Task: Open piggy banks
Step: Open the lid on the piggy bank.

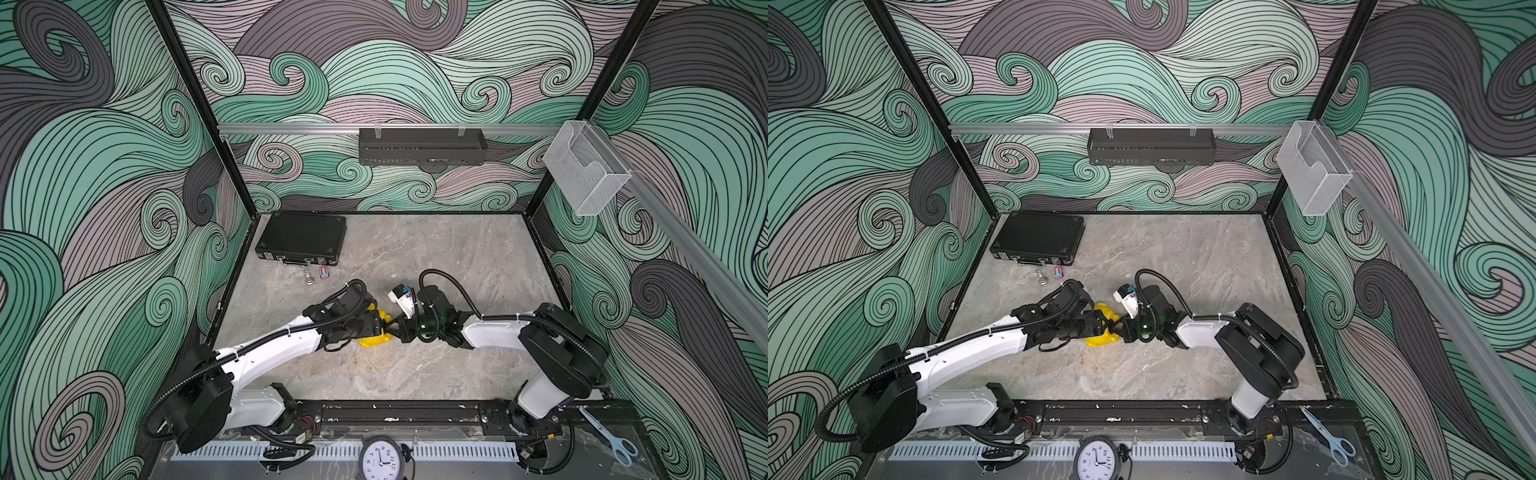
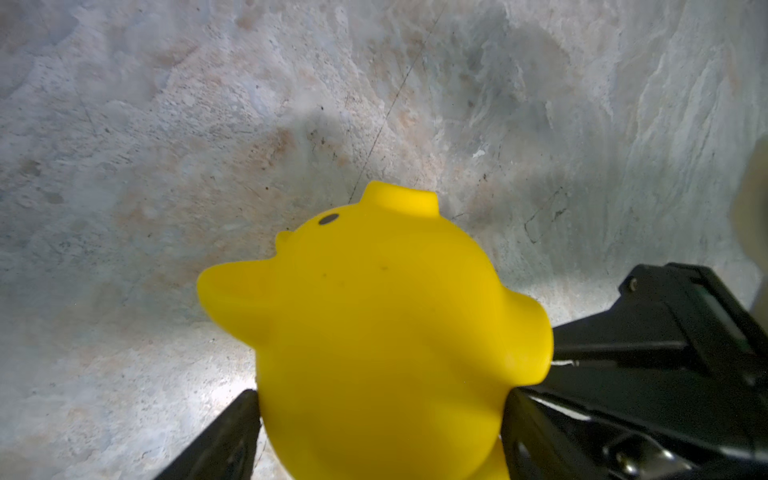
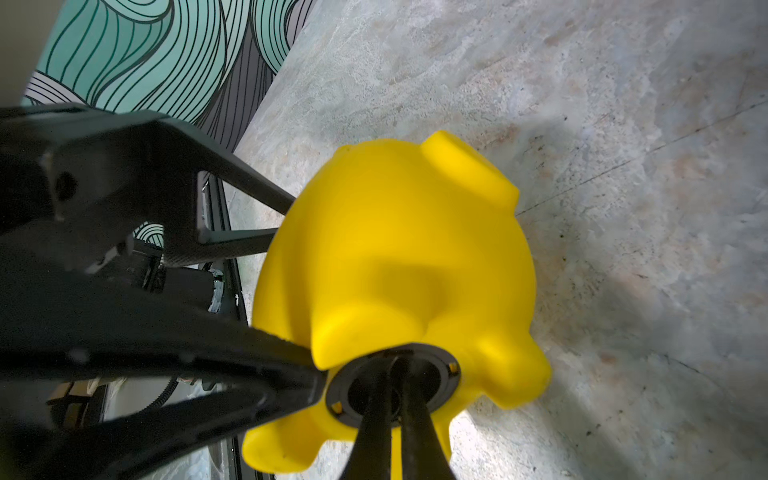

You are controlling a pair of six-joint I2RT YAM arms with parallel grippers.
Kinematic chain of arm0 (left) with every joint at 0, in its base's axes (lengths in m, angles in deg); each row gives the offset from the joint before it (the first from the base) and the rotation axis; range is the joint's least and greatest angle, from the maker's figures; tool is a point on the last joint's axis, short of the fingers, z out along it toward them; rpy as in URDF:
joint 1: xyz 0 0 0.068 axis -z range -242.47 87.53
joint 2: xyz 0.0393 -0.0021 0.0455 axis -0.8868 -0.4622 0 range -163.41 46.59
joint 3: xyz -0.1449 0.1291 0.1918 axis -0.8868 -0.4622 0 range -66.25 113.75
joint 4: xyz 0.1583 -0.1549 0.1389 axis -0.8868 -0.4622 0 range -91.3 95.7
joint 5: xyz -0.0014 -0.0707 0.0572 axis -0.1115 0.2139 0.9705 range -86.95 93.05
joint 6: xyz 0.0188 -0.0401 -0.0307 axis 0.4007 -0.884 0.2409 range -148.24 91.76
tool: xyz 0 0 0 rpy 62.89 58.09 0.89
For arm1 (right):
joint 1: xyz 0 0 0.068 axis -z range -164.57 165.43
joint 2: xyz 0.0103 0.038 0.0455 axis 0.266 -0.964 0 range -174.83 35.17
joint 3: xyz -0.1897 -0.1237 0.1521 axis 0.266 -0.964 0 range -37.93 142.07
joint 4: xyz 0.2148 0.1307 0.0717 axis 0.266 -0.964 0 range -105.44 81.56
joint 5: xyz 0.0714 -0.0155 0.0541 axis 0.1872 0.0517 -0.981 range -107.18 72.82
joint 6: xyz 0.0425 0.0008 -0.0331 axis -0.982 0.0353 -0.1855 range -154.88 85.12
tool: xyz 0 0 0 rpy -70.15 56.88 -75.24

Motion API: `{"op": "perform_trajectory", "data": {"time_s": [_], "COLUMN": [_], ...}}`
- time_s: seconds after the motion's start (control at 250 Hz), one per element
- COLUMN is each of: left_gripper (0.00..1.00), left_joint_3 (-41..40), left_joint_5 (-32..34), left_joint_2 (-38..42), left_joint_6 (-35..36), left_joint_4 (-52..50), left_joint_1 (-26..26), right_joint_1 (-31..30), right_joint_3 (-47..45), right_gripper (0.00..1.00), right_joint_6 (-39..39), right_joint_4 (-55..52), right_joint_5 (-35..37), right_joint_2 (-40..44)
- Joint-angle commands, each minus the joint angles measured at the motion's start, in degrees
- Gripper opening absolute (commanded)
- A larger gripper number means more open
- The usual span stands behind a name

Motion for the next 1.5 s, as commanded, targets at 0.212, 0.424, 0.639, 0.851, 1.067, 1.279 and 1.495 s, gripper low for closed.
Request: {"op": "perform_trajectory", "data": {"time_s": [0.212,0.424,0.639,0.851,1.067,1.279,1.495], "left_gripper": [0.82,0.81,0.80,0.79,0.79,0.79,0.79], "left_joint_3": [-2.7,0.8,3.0,4.3,7.6,11.8,16.2], "left_joint_5": [-2.8,-6.7,-13.8,-18.4,-20.9,-22.0,-23.1], "left_joint_2": [-3.3,-6.0,-9.1,-11.9,-13.4,-16.8,-18.3], "left_joint_6": [0.4,3.6,5.7,7.2,9.9,12.8,16.3], "left_joint_4": [5.7,4.6,3.9,2.8,-1.4,-5.0,-10.2], "left_joint_1": [-2.0,-4.0,-7.3,-9.4,-11.7,-12.9,-15.4], "right_joint_1": [-0.1,-0.4,-1.3,-3.8,-6.1,-8.2,-9.0], "right_joint_3": [2.5,4.7,5.0,2.0,-1.0,-2.8,-3.4], "right_gripper": [0.01,0.00,0.00,0.00,0.00,0.00,0.00], "right_joint_6": [0.4,3.3,11.0,17.1,22.4,27.0,30.2], "right_joint_4": [2.3,-1.9,-6.2,2.1,8.3,14.6,18.0], "right_joint_5": [-3.5,-0.8,8.1,12.3,18.2,22.5,24.7], "right_joint_2": [-3.0,-3.8,-3.0,-2.7,-3.7,-6.4,-7.8]}}
